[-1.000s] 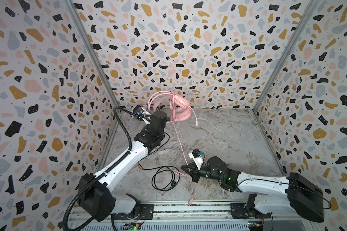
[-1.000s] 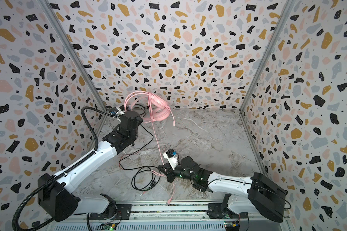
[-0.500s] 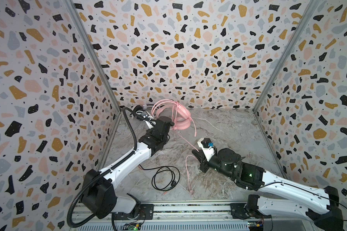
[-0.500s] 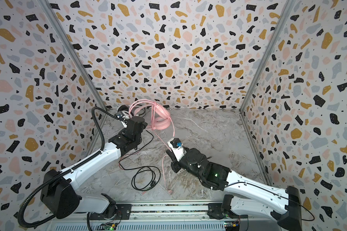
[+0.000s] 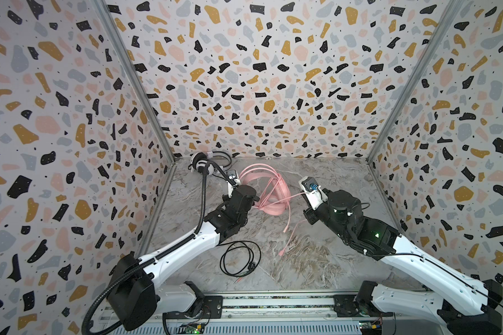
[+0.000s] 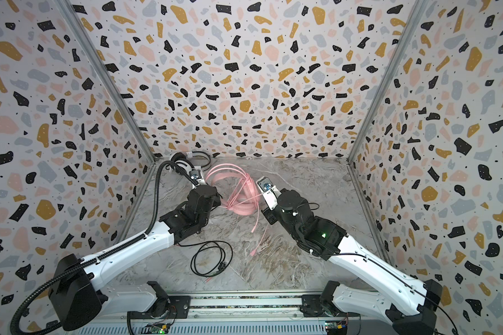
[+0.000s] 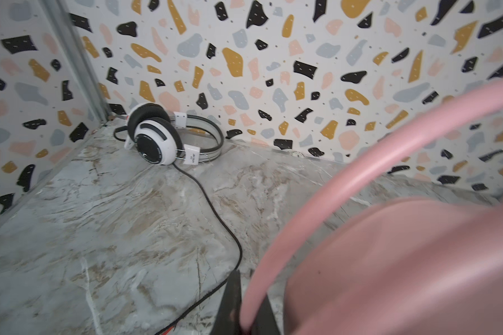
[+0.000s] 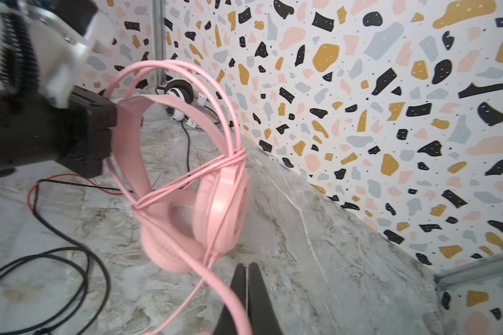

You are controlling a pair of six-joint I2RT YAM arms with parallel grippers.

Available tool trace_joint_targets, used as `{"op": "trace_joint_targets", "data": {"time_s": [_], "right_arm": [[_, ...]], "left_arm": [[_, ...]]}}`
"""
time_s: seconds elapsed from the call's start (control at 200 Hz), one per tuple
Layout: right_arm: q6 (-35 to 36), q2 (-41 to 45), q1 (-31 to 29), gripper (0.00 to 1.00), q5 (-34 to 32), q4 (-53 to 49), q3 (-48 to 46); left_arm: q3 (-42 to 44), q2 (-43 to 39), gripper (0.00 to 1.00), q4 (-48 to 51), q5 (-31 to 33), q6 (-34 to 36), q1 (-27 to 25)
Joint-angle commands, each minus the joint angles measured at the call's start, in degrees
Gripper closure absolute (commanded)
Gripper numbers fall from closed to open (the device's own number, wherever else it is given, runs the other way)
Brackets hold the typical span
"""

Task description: Wrap the headphones

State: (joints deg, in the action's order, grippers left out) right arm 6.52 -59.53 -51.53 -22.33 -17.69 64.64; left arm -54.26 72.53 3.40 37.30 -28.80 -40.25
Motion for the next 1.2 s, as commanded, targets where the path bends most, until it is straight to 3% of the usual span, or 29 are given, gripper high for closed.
{"op": "trace_joint_targets", "data": {"time_s": [0.0, 0.24, 0.411, 0.536, 0.656, 0.826, 1.191], "right_arm": [[2.70, 1.01, 3.36, 0.99, 0.20, 3.67, 5.85], [0.82, -3.56, 10.11, 0.98, 10.16, 8.46, 7.18], [-2.49, -6.18, 17.05, 0.97, 18.69, 8.18, 5.62], [-4.08, -4.96, 18.34, 0.96, 20.16, 9.82, 1.33], [-6.05, -3.27, 20.50, 0.96, 23.88, 11.34, -2.72], [-9.02, -1.00, 21.19, 0.96, 29.18, 13.79, -7.14], [-14.46, -1.71, 23.08, 0.81, 43.27, 26.06, -14.07]], "left_arm": [[1.00, -1.17, 1.00, -0.33, -9.13, 9.03, 0.29], [-1.37, -0.90, 1.00, 5.93, -19.49, 11.66, -0.53], [1.81, -7.10, 1.00, 1.87, -26.99, 10.15, -0.37], [2.93, -10.81, 1.00, 0.18, -30.74, 6.46, 1.31], [3.13, -12.11, 1.00, -2.10, -39.70, 4.13, 4.29], [2.76, -12.33, 1.00, -3.92, -46.63, 1.22, 7.27], [-0.38, -13.09, 1.00, -7.21, -58.37, -3.40, 7.91]]}}
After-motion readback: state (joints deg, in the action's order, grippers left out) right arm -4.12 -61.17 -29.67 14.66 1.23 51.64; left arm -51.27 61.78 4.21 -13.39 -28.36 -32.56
